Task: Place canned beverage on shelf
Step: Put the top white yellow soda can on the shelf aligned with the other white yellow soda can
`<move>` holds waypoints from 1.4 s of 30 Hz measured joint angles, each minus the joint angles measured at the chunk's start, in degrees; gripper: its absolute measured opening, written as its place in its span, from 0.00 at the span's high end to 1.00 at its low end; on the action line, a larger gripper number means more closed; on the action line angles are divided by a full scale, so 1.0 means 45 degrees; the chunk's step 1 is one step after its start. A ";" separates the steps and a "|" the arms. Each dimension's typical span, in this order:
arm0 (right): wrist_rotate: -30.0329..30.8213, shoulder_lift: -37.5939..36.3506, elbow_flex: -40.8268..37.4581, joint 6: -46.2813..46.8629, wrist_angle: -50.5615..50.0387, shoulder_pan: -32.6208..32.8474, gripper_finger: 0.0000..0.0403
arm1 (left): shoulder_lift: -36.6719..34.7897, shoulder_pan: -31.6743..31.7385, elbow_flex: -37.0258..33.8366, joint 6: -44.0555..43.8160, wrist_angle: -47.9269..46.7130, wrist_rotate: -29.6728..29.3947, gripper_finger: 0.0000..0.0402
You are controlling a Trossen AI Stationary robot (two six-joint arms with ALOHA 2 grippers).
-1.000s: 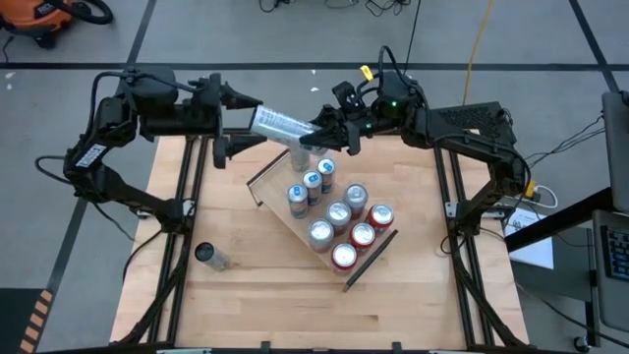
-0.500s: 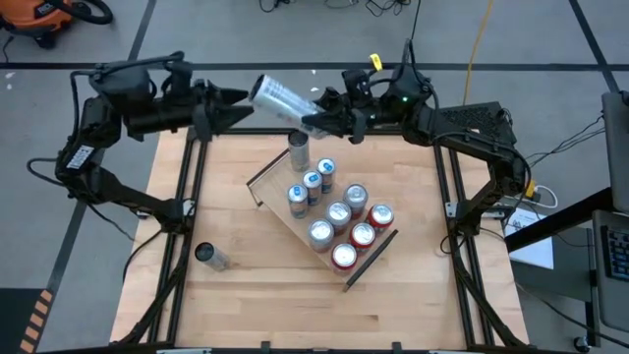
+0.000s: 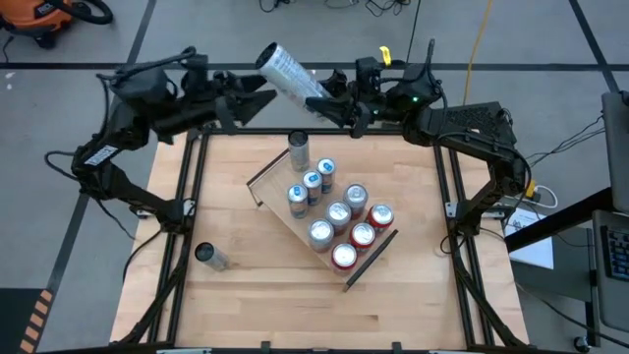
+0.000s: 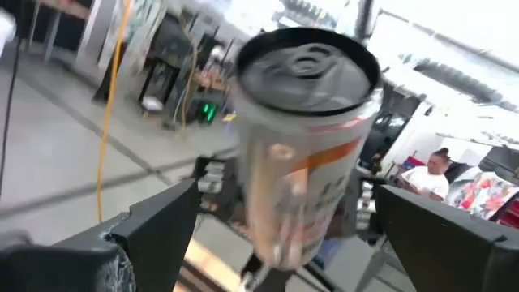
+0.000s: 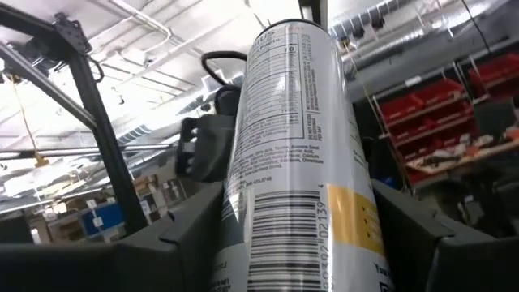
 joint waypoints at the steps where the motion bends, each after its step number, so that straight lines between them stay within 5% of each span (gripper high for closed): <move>1: -0.0009 0.0000 0.0005 -0.0152 0.0057 0.0000 0.42 | 0.0114 -0.0108 0.0000 0.0374 0.0379 -0.0046 0.06; 11: -0.0101 0.0000 0.0009 -0.1438 0.0215 0.0019 0.42 | 0.1085 -0.1219 -0.0005 0.3718 0.3215 -0.2355 0.06; 18: -0.0076 -0.0010 0.0019 -0.1838 0.0106 0.0010 0.42 | 0.1083 -0.1258 -0.0005 0.3729 0.3741 -0.3396 0.06; 24: -0.0087 -0.0010 0.0019 -0.1843 0.0195 0.0010 0.42 | 0.1004 -0.1259 -0.0001 0.3719 0.3711 -0.3411 0.08; 36: -0.0117 -0.0010 0.0019 -0.1848 0.0115 0.0015 0.42 | 0.1013 -0.1258 -0.0003 0.3020 0.3632 -0.3184 0.31; 42: -0.0112 -0.0010 0.0019 -0.1848 0.0022 0.0015 0.42 | 0.1013 -0.1258 -0.0005 0.2523 0.3609 -0.3215 0.32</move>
